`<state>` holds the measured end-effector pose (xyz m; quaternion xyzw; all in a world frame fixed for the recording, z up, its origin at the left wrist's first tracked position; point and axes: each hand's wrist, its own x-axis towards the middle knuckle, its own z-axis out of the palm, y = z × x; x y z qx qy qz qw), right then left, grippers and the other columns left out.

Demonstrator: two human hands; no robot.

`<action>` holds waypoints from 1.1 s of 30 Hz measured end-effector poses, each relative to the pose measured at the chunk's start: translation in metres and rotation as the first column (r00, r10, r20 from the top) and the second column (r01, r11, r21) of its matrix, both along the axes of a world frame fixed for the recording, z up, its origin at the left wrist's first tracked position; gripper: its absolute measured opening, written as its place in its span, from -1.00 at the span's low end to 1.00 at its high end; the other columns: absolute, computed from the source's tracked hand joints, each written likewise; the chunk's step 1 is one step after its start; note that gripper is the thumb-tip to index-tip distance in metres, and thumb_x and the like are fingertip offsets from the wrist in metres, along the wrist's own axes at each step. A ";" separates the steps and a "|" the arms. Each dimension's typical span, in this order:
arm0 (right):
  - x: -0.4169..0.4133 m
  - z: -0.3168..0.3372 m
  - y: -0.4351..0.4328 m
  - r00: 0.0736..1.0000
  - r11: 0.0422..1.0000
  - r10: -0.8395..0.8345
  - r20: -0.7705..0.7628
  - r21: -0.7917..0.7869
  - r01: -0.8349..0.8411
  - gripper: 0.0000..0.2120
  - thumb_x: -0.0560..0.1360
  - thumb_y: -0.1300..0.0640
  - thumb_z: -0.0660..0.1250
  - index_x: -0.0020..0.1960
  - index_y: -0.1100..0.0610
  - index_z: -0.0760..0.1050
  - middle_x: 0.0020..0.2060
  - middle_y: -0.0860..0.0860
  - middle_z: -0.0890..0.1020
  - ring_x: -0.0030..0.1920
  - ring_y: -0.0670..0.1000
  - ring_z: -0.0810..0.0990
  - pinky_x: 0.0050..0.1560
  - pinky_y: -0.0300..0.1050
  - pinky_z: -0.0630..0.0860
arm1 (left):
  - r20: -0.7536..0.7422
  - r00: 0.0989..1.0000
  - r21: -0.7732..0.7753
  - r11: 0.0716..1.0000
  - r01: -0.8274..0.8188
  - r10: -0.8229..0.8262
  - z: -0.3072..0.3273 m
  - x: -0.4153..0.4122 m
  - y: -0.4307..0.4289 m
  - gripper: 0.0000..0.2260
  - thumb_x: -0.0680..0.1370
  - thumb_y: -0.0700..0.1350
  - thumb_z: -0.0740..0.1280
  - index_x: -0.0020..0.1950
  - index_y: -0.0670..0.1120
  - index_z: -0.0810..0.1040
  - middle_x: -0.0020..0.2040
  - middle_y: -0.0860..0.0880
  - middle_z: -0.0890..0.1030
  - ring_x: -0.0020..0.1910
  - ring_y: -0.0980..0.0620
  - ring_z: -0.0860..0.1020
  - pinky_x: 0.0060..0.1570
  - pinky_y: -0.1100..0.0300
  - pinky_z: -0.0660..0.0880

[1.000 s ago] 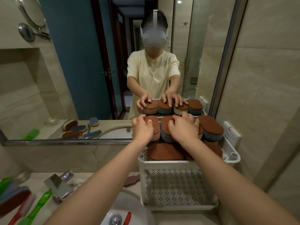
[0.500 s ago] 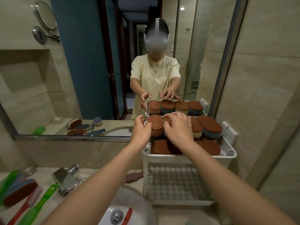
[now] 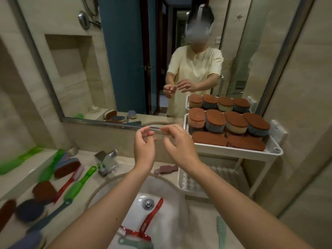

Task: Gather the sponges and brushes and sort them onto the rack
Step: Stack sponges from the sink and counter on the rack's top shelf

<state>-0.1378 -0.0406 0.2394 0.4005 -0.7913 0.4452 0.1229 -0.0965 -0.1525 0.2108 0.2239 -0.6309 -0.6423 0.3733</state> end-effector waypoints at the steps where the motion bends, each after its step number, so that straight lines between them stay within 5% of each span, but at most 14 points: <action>1: 0.008 -0.006 -0.007 1.000 1.000 0.023 0.013 0.001 -0.023 -0.70 0.49 0.20 0.25 0.19 0.05 0.55 0.11 -0.09 0.57 0.15 -0.10 0.50 0.15 -0.09 0.49 | 0.003 1.000 -0.001 1.000 -0.030 0.030 -0.006 0.010 -0.006 -0.79 0.60 -0.23 0.18 0.15 0.04 0.44 0.05 -0.01 0.57 -0.09 0.10 0.61 0.00 0.14 0.56; 9: 0.066 -0.062 -0.066 0.969 0.986 0.138 0.203 0.061 -0.153 -0.67 0.49 0.16 0.26 0.24 -0.02 0.51 0.11 -0.14 0.53 0.12 -0.15 0.50 0.14 -0.08 0.50 | 0.085 0.972 0.039 0.974 -0.222 0.218 -0.050 0.094 -0.056 -0.76 0.59 -0.28 0.17 0.07 0.07 0.44 -0.01 -0.01 0.58 -0.23 0.10 0.57 -0.15 0.24 0.51; 22: 0.127 -0.117 -0.171 0.883 0.903 0.328 0.335 0.163 -0.397 -0.64 0.49 0.15 0.25 0.27 0.00 0.49 0.16 -0.08 0.55 0.18 -0.09 0.49 0.12 -0.05 0.51 | 0.249 0.863 0.080 0.878 -0.471 0.440 -0.104 0.205 -0.135 -0.79 0.59 -0.28 0.17 0.11 0.00 0.45 -0.02 -0.03 0.57 -0.24 0.12 0.57 -0.13 0.20 0.50; 30: 0.150 -0.140 -0.245 0.843 0.843 0.389 0.371 0.227 -0.488 -0.63 0.50 0.13 0.28 0.30 0.03 0.47 0.21 -0.03 0.54 0.23 -0.03 0.48 0.20 -0.02 0.49 | 0.335 0.794 0.092 0.821 -0.563 0.507 -0.133 0.250 -0.204 -0.77 0.56 -0.31 0.22 0.14 -0.04 0.45 -0.06 -0.04 0.58 -0.07 -0.03 0.58 0.02 0.08 0.51; 33: 0.153 -0.148 -0.276 0.838 0.828 0.391 0.380 0.252 -0.501 -0.62 0.49 0.13 0.30 0.30 0.02 0.47 0.20 -0.05 0.54 0.22 -0.05 0.49 0.20 -0.08 0.48 | 0.367 0.772 0.069 0.812 -0.579 0.519 -0.140 0.260 -0.232 -0.75 0.55 -0.31 0.23 0.15 -0.02 0.45 0.02 -0.05 0.57 -0.02 0.01 0.57 0.01 0.20 0.50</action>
